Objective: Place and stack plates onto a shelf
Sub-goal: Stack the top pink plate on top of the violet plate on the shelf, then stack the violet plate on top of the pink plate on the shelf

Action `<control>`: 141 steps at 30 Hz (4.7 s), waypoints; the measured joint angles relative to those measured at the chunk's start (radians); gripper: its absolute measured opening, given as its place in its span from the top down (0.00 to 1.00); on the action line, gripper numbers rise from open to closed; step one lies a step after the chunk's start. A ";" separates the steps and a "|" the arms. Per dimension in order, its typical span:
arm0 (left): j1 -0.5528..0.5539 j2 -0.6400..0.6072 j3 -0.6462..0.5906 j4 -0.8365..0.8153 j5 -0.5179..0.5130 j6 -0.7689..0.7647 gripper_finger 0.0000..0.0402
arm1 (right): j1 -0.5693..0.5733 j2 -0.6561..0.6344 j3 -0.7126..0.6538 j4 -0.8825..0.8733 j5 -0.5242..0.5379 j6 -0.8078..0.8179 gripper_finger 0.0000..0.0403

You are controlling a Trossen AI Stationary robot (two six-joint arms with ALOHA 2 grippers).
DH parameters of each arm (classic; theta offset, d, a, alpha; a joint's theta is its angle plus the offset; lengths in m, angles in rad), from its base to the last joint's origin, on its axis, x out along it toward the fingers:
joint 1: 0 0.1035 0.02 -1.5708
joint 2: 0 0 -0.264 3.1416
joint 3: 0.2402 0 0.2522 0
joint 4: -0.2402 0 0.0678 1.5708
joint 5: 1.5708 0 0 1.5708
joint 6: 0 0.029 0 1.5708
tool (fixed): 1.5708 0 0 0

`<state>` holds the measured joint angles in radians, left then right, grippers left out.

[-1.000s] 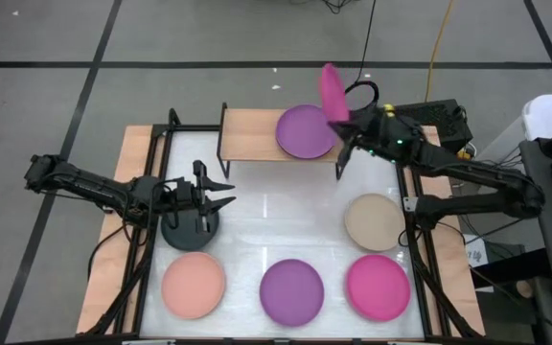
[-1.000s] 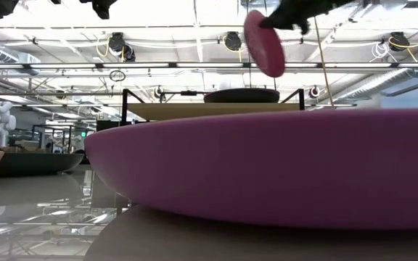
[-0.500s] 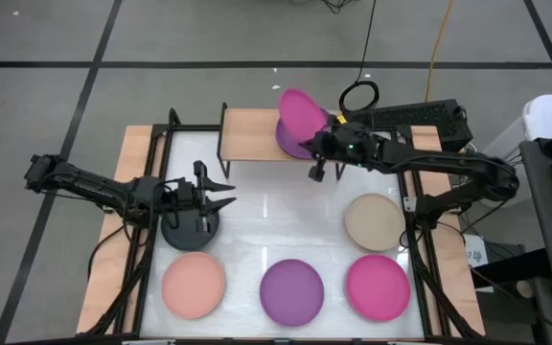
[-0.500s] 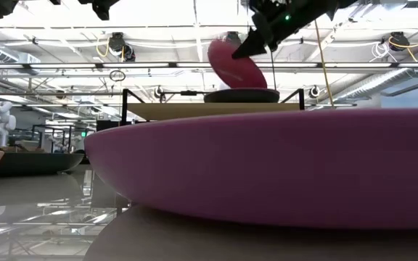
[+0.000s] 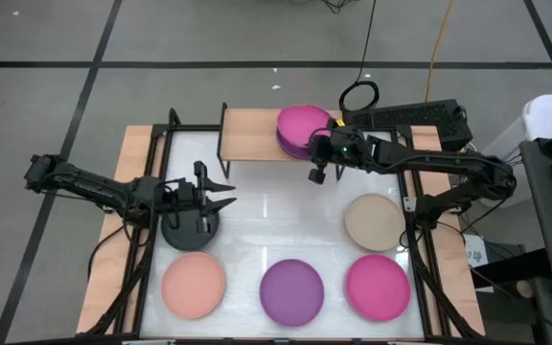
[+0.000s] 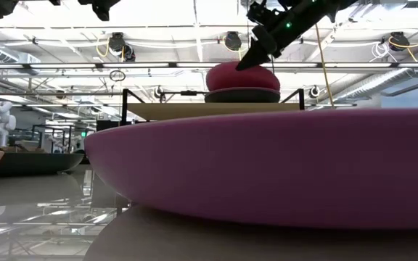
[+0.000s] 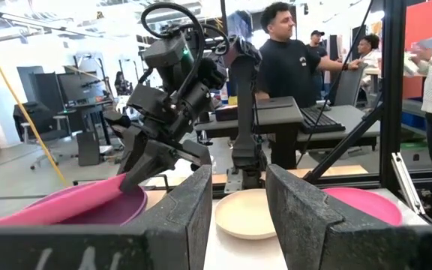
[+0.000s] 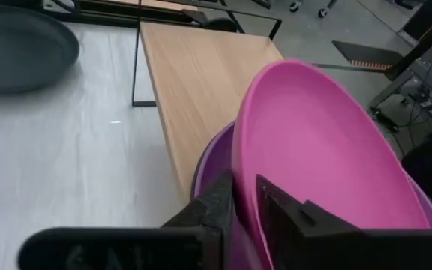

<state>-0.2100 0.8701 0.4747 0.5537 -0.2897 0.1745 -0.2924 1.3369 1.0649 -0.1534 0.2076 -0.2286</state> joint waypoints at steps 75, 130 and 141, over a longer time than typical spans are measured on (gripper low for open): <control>-0.107 0.371 0.466 -1.315 0.118 -0.597 0.67 | 0.502 -0.328 -0.383 0.604 -0.156 0.057 0.71; -0.373 1.051 0.699 -0.752 0.148 0.547 0.67 | 0.504 -0.327 -0.431 0.651 -0.156 0.112 0.71; -0.366 1.058 0.710 -0.785 0.144 0.528 0.67 | 0.504 -0.327 -0.431 0.648 -0.156 0.120 0.71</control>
<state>-0.5762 1.9276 1.1849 -0.2313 -0.1457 0.7023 0.2115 1.0100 0.6342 0.4942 0.0516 -0.1089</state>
